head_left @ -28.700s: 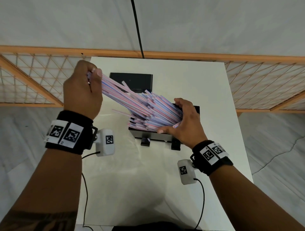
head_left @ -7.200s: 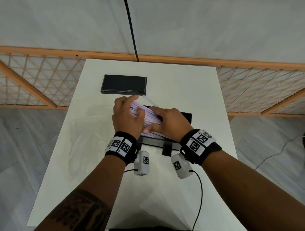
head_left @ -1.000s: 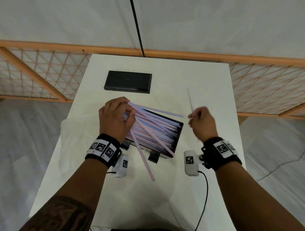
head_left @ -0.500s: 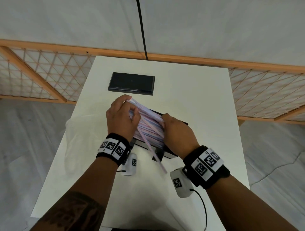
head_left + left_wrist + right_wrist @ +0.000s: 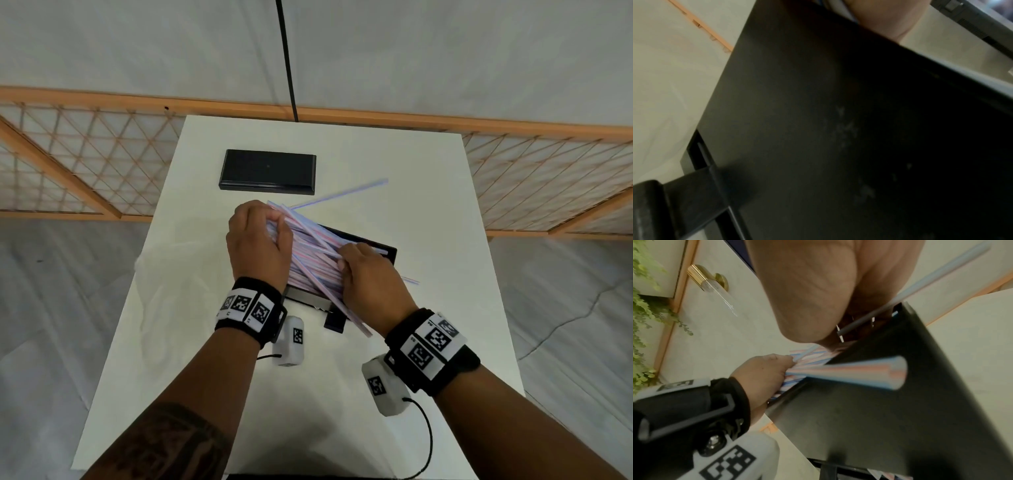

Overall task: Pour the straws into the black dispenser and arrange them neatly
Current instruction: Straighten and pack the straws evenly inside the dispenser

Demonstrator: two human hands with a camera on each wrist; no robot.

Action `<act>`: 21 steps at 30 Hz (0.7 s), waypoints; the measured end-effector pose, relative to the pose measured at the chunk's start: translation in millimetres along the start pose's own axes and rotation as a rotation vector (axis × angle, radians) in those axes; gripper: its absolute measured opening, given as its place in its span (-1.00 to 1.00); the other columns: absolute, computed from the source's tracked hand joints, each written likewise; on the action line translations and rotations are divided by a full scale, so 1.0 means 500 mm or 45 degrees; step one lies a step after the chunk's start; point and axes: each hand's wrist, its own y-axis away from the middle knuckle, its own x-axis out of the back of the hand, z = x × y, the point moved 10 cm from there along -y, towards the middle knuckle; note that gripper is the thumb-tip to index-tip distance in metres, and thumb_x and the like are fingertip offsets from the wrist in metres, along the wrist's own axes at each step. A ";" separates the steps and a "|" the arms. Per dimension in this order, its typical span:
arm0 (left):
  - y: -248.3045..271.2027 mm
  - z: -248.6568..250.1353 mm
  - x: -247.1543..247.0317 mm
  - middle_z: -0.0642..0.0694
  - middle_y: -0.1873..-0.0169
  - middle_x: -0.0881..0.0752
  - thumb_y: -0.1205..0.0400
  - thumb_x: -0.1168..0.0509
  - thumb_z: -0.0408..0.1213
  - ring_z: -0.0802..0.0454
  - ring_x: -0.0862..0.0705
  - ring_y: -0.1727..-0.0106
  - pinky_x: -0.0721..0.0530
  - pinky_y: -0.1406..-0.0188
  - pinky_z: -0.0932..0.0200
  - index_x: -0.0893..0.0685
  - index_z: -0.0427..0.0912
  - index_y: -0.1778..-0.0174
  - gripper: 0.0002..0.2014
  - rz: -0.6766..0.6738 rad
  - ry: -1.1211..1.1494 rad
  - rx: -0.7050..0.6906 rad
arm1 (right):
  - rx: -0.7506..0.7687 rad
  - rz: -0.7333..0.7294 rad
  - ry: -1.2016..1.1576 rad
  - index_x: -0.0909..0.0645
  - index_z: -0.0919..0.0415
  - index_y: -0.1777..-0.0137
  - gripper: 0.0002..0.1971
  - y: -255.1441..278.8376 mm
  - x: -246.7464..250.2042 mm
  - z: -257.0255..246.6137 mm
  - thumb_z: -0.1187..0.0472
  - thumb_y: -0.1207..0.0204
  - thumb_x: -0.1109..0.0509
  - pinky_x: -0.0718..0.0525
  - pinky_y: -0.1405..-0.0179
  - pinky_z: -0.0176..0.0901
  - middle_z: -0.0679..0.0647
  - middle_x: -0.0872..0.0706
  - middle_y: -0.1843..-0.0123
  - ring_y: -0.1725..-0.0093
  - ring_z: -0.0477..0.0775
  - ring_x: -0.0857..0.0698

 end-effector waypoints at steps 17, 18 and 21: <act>-0.008 -0.019 0.007 -0.03 -0.17 -0.60 -0.65 -0.23 -0.31 -0.06 -0.57 -0.18 -0.50 -0.10 0.09 -0.59 -0.05 -0.15 -0.82 0.053 -0.003 0.138 | 0.028 -0.210 -0.022 -0.44 0.19 -0.49 -0.39 0.001 -0.051 -0.045 -0.07 -0.54 -0.50 -0.58 -0.12 0.10 0.09 -0.54 -0.31 -0.28 0.22 -0.59; -0.008 -0.021 0.009 -0.03 -0.17 -0.60 -0.64 -0.23 -0.32 -0.06 -0.57 -0.17 -0.49 -0.10 0.10 -0.58 -0.05 -0.16 -0.80 0.061 0.021 0.156 | 0.044 -0.233 -0.015 -0.43 0.19 -0.50 -0.41 0.001 -0.054 -0.048 -0.02 -0.57 -0.49 -0.59 -0.13 0.13 0.09 -0.54 -0.32 -0.27 0.23 -0.60; -0.008 -0.024 0.010 -0.02 -0.16 -0.60 -0.63 -0.23 -0.35 -0.05 -0.57 -0.18 -0.53 -0.18 0.07 -0.56 -0.07 -0.21 -0.75 0.050 0.098 0.182 | 0.052 -0.231 -0.059 -0.46 0.18 -0.52 -0.52 -0.003 -0.053 -0.044 0.07 -0.65 -0.40 -0.60 -0.15 0.18 0.10 -0.57 -0.33 -0.27 0.25 -0.62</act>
